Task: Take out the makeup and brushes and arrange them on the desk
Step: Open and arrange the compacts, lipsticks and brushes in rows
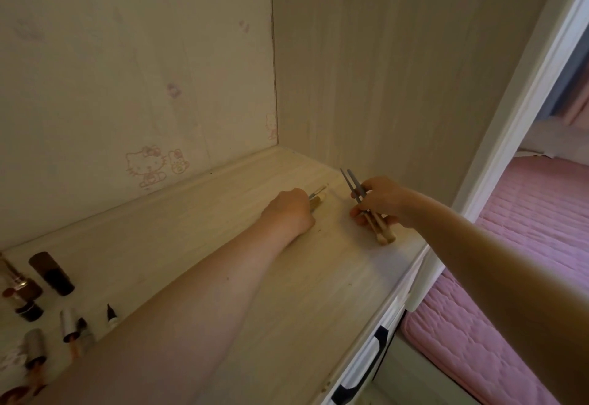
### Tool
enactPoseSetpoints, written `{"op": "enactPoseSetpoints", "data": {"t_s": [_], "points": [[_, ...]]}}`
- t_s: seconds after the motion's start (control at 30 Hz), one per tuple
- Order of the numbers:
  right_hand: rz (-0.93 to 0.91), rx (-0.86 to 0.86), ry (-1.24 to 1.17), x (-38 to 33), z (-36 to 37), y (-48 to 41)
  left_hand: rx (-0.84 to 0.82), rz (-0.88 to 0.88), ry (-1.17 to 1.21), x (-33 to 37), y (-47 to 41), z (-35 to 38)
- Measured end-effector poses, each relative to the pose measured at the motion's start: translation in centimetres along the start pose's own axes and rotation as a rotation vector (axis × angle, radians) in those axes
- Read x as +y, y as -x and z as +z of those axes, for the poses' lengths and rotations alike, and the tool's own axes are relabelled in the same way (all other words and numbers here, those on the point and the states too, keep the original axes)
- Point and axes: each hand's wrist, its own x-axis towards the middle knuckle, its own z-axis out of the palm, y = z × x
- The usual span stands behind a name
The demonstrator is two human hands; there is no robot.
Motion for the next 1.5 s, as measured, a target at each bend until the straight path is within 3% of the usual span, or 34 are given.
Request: {"op": "enactPoseSetpoints", "data": {"t_s": [0.1,0.43,0.63,0.83,1.13,1.5], "points": [[-0.004,-0.023,-0.041,0.0,0.1,0.6,-0.028,0.036,0.05,-0.5,0.4,-0.4],[-0.116,-0.063,-0.087,-0.9,2.1,4.8,-0.092,-0.052,0.743,-5.1,5.4,-3.3],[-0.243,-0.083,-0.055,-2.4,4.5,8.9,-0.126,-0.042,0.981,-8.3,11.3,-6.4],[-0.373,-0.115,0.077,-4.6,8.5,12.6,-0.027,-0.036,0.972,-12.3,17.8,-9.1],[-0.581,-0.23,0.212,-9.1,16.2,19.4,0.161,-0.16,0.93,-19.5,28.2,-11.0],[-0.732,-0.328,0.414,-11.0,24.7,24.5,0.244,-0.241,0.831,-28.9,39.3,-10.5]]}}
